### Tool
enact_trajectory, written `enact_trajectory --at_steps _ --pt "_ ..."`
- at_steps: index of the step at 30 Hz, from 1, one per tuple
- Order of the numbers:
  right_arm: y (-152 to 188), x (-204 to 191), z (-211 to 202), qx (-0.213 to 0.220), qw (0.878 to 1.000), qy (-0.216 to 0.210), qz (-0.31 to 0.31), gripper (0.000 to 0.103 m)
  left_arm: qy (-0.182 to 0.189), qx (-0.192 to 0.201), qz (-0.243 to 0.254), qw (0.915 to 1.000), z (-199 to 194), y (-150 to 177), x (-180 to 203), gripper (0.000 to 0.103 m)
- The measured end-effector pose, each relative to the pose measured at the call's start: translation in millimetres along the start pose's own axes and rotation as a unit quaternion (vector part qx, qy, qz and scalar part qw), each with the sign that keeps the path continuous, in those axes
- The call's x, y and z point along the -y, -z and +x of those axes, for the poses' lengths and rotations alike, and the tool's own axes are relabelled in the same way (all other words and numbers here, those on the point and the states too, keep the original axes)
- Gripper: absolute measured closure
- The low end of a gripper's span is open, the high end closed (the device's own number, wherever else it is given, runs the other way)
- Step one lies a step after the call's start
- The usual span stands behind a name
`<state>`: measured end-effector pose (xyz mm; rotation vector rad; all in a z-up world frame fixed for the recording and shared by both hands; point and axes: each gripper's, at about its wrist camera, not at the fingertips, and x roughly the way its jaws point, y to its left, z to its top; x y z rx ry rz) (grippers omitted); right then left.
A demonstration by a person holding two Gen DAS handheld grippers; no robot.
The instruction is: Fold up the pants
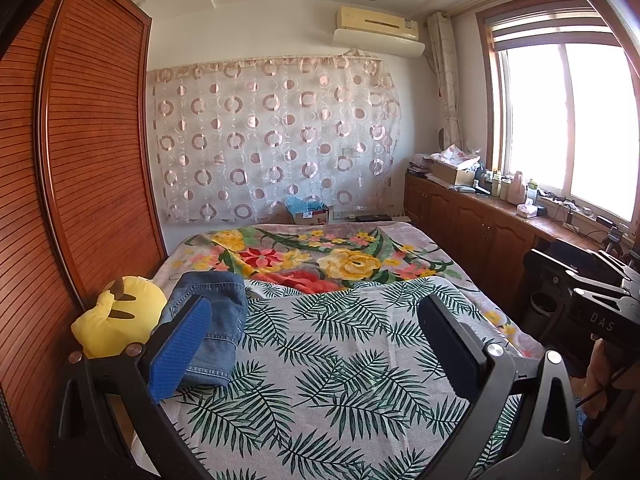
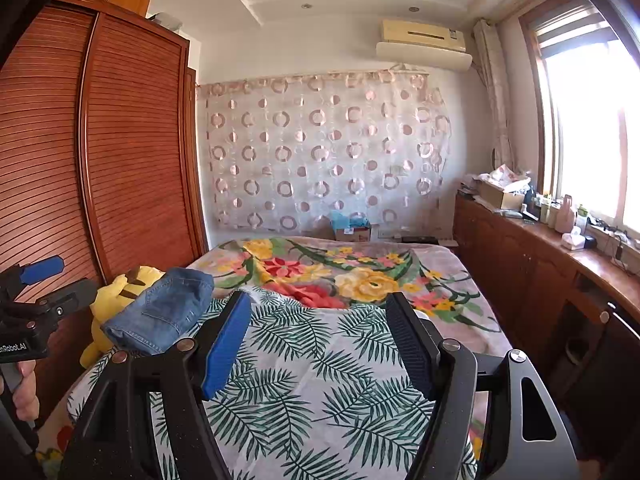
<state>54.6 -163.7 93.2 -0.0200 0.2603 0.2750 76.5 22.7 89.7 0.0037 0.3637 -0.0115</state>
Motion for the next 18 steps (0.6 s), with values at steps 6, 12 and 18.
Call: enact_trajectory --at_steps 6,12,18 --pt "-0.1 -0.9 -0.9 0.001 1.0 0.0 0.0 0.031 0.0 0.0 0.0 1.0 0.0 -0.1 0.8 0.0" --pt "-0.7 -0.6 -0.9 0.002 1.0 -0.001 0.0 0.031 0.0 -0.001 0.0 1.0 0.1 0.3 0.9 0.0" --pt "-0.2 -0.4 -1.3 0.002 1.0 -0.001 -0.001 0.031 0.0 0.0 0.0 1.0 0.0 0.4 0.9 0.0"
